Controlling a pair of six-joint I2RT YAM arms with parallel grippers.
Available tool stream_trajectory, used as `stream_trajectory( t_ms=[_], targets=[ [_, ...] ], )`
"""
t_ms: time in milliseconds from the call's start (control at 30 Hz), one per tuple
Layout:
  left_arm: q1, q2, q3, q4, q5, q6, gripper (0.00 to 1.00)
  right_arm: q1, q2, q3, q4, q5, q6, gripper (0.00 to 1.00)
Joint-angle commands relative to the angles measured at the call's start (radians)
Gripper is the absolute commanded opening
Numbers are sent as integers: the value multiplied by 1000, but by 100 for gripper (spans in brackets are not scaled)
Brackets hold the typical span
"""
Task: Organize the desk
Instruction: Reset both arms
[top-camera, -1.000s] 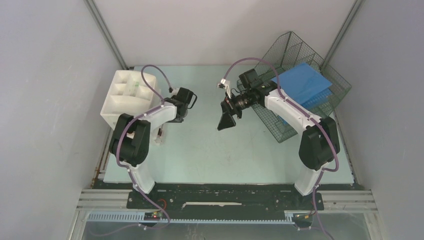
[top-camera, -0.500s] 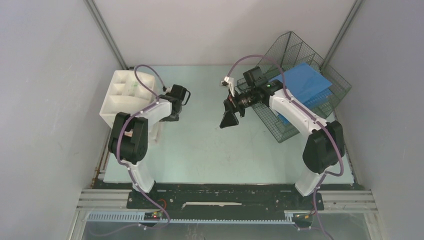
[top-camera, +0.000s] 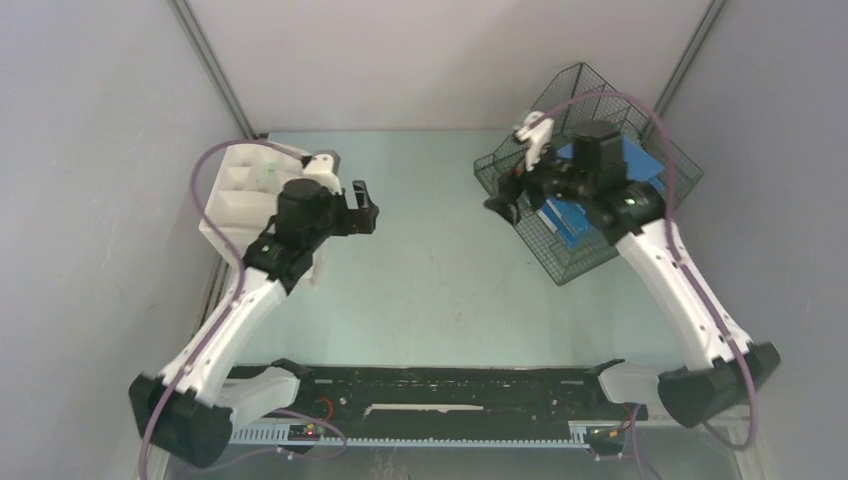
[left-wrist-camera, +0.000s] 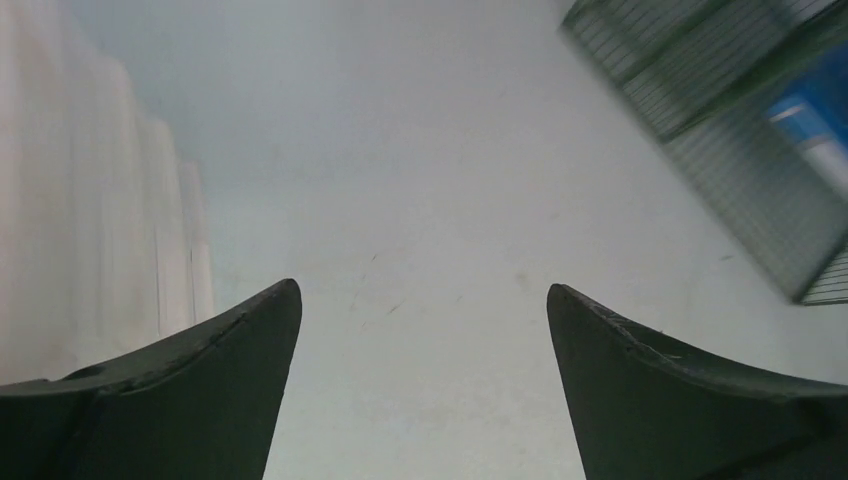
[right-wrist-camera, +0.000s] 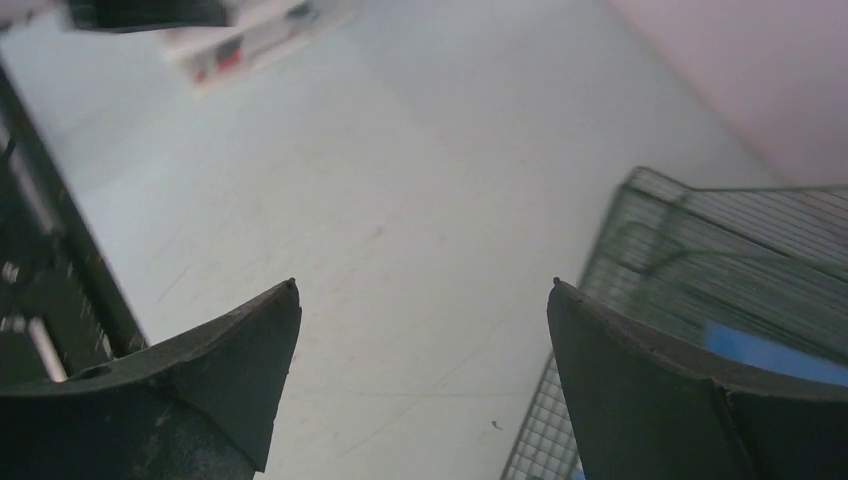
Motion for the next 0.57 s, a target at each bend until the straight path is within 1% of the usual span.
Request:
stream_trajectory(
  t_ms=[0, 67, 200, 367, 533],
  targets=[
    [18, -170, 27, 66, 139, -12, 100, -65, -152, -59, 179, 65, 227, 100],
    [26, -219, 63, 37, 166, -28, 100, -65, -189, -43, 152, 83, 248, 100],
    [30, -308, 138, -21, 177, -39, 100, -65, -230, 14, 94, 171, 305, 100],
    [33, -372, 211, -77, 171, -39, 100, -65, -272, 53, 30, 158, 309, 100],
    [34, -420, 235, -110, 185, -41, 100, -65, -304, 70, 6, 81, 324, 100]
  ],
)
